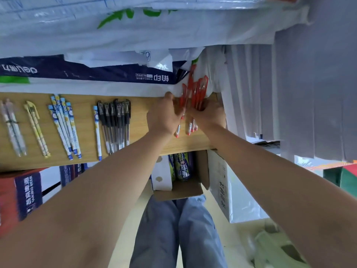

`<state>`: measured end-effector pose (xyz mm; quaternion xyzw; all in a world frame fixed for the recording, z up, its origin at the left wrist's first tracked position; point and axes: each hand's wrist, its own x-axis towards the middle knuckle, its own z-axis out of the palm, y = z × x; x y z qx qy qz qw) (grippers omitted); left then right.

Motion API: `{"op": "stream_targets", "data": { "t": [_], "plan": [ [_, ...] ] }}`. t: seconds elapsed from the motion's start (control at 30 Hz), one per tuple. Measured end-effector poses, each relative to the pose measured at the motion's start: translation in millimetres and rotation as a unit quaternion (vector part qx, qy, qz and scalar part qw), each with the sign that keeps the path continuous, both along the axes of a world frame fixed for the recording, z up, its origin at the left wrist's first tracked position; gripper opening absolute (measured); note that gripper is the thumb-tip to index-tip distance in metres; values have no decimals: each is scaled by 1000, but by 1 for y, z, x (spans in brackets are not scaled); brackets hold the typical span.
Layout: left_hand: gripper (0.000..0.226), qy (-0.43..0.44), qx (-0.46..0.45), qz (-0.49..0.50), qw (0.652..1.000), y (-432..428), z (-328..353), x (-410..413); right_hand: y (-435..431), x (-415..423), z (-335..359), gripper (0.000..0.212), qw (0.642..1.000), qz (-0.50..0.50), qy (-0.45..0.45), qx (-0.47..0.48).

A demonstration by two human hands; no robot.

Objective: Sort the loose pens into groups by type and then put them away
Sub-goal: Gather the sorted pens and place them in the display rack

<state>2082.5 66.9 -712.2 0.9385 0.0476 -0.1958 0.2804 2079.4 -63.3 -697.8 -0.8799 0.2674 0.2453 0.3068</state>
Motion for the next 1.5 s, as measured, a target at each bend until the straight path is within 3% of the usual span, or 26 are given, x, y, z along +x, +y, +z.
{"op": "stream_targets", "data": {
  "t": [0.13, 0.3, 0.4, 0.5, 0.6, 0.7, 0.8, 0.9, 1.07, 1.17, 1.37, 1.5],
  "plan": [
    [47, 2, 66, -18, 998, -10, 4, 5, -6, -7, 2, 35, 1000, 29, 4, -2],
    [25, 4, 104, -53, 993, -13, 5, 0, -12, -13, -1, 33, 999, 36, -3, 8],
    [26, 37, 100, -89, 990, -9, 8, -7, -13, -16, 2, 30, 997, 38, 4, 61],
    [26, 57, 57, -104, 991, -2, 11, -11, -13, -17, 6, 21, 988, 3, 25, 150],
    [16, 101, -17, -68, 992, 6, 20, -15, -13, -20, 17, 19, 980, -30, 25, 194],
    [20, 146, -97, -22, 984, 10, 40, -23, -13, -26, 39, 15, 970, -52, 27, 234],
    [15, 189, -213, 53, 957, 12, 74, -29, -12, -34, 67, 18, 964, -45, 21, 260],
    [14, 196, -260, 93, 941, 12, 118, -29, -8, -37, 103, 22, 961, -41, 10, 272],
    [27, 186, -271, 73, 942, 15, 200, -27, -4, -41, 182, 13, 959, -39, -36, 279],
    [37, 126, -275, 45, 952, 14, 253, -26, -7, -44, 237, 23, 946, -51, -84, 308],
    [12, 72, -309, 12, 948, -10, 350, -12, -36, -44, 335, 27, 923, -95, -153, 340],
    [14, 65, -300, 4, 952, -50, 399, 1, -73, -43, 373, 25, 912, -112, -190, 346]
  ]
}}
